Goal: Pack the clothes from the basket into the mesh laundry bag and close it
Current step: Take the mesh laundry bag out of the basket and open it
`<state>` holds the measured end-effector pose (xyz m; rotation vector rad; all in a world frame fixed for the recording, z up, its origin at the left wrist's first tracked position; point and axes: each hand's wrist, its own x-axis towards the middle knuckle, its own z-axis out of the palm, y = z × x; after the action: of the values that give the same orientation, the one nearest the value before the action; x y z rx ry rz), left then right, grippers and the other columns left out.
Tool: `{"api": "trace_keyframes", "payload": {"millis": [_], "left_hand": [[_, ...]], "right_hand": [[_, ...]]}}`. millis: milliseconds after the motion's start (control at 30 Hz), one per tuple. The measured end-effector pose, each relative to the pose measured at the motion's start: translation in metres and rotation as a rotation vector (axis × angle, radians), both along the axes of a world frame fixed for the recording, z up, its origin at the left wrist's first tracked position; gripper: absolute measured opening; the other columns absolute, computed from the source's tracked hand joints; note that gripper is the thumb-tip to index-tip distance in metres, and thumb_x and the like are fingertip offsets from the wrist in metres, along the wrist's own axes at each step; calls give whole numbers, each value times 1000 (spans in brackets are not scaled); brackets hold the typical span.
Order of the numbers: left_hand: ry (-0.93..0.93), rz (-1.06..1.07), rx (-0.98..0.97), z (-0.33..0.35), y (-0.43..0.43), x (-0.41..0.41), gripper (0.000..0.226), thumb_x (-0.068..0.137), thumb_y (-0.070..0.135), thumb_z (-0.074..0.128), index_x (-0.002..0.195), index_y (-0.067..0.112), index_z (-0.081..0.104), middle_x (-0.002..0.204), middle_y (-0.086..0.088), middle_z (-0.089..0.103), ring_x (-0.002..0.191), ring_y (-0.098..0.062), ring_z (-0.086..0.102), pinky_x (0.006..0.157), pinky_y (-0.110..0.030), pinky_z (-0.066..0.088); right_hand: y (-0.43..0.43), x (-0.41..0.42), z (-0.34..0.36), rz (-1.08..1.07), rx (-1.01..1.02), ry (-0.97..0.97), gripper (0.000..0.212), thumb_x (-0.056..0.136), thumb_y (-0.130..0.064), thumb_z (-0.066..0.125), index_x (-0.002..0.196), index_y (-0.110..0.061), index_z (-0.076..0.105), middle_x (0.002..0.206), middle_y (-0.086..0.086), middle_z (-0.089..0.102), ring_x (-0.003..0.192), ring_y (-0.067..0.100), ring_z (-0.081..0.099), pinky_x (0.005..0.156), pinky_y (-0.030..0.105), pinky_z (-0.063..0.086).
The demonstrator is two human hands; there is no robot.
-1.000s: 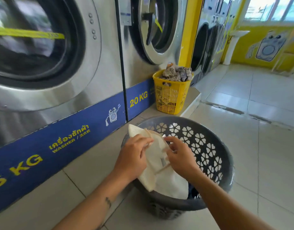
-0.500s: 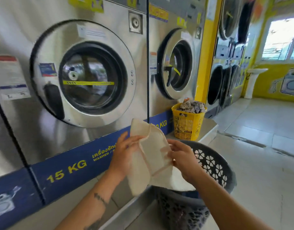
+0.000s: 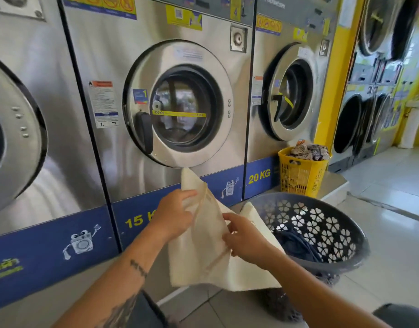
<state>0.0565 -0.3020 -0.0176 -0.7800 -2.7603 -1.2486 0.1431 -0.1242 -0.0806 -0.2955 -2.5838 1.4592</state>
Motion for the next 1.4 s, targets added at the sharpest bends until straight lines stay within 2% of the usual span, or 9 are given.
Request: {"api": "trace_keyframes", "payload": {"millis": [167, 300, 367, 567, 767, 933, 1000, 1167, 1400], "left_hand": [[156, 97, -341, -20, -18, -18, 56, 78, 6, 56, 130, 25, 60, 123, 2, 53, 117, -27, 53, 88, -40, 48], [217, 129, -561, -53, -20, -25, 34, 75, 4, 59, 107, 15, 65, 109, 0, 55, 101, -28, 56, 68, -38, 46], [190, 105, -606, -67, -16, -29, 28, 77, 3, 61, 104, 13, 63, 105, -1, 53, 101, -29, 57, 66, -38, 43], [78, -29, -584, -94, 24, -56, 35, 88, 21, 49, 118, 21, 67, 111, 0, 56, 110, -29, 56, 85, -40, 47], [97, -105, -530, -99, 82, -71, 42, 87, 11, 50, 125, 17, 65, 121, -4, 59, 116, -28, 54, 89, -38, 44], [40, -123, -434, -114, 128, -87, 55, 87, 8, 50, 140, 23, 55, 132, -3, 58, 124, -26, 52, 100, -38, 43], [37, -140, -416, -115, 146, -93, 54, 87, 10, 51, 139, 22, 56, 131, -4, 59, 125, -28, 52, 101, -38, 43], [45, -163, -466, -117, 176, -108, 53, 90, 15, 53, 142, 27, 54, 138, -1, 55, 127, -27, 50, 101, -38, 41], [99, -172, -502, -124, 197, -118, 52, 92, 14, 50, 141, 31, 52, 136, 7, 55, 121, -23, 53, 95, -38, 45]], "right_hand": [[-23, -20, -33, 28, 166, -121, 50, 89, -7, 49, 136, -24, 53, 86, 1, 65, 78, 24, 67, 61, 32, 57], [-16, -34, -56, 25, 378, -236, 62, 80, -11, 50, 140, -24, 49, 120, 9, 67, 114, 34, 61, 92, 39, 52], [-8, -38, -66, -8, 456, -274, 60, 78, -17, 53, 137, -30, 49, 124, 6, 65, 114, 34, 61, 92, 41, 52], [27, -43, -93, -73, 597, -221, 51, 88, -21, 60, 137, -33, 49, 127, 0, 61, 108, 28, 63, 84, 40, 54], [85, -52, -84, 17, 708, -102, 40, 92, -22, 58, 130, -34, 60, 122, -6, 65, 102, 23, 66, 84, 42, 57], [159, -68, -77, -96, 606, 75, 32, 96, -13, 49, 119, -22, 70, 111, -6, 70, 96, 17, 67, 81, 37, 58], [191, -80, -86, -120, 607, -46, 39, 91, -11, 53, 126, -23, 66, 110, -7, 63, 103, 21, 64, 85, 38, 55], [259, -109, -142, -19, 712, -553, 77, 86, -30, 63, 154, -32, 29, 147, 10, 37, 136, 44, 35, 107, 53, 40], [324, -139, -212, -31, 819, -960, 109, 76, -40, 70, 154, -51, -5, 167, 10, -12, 150, 53, -3, 110, 70, 31]]}}
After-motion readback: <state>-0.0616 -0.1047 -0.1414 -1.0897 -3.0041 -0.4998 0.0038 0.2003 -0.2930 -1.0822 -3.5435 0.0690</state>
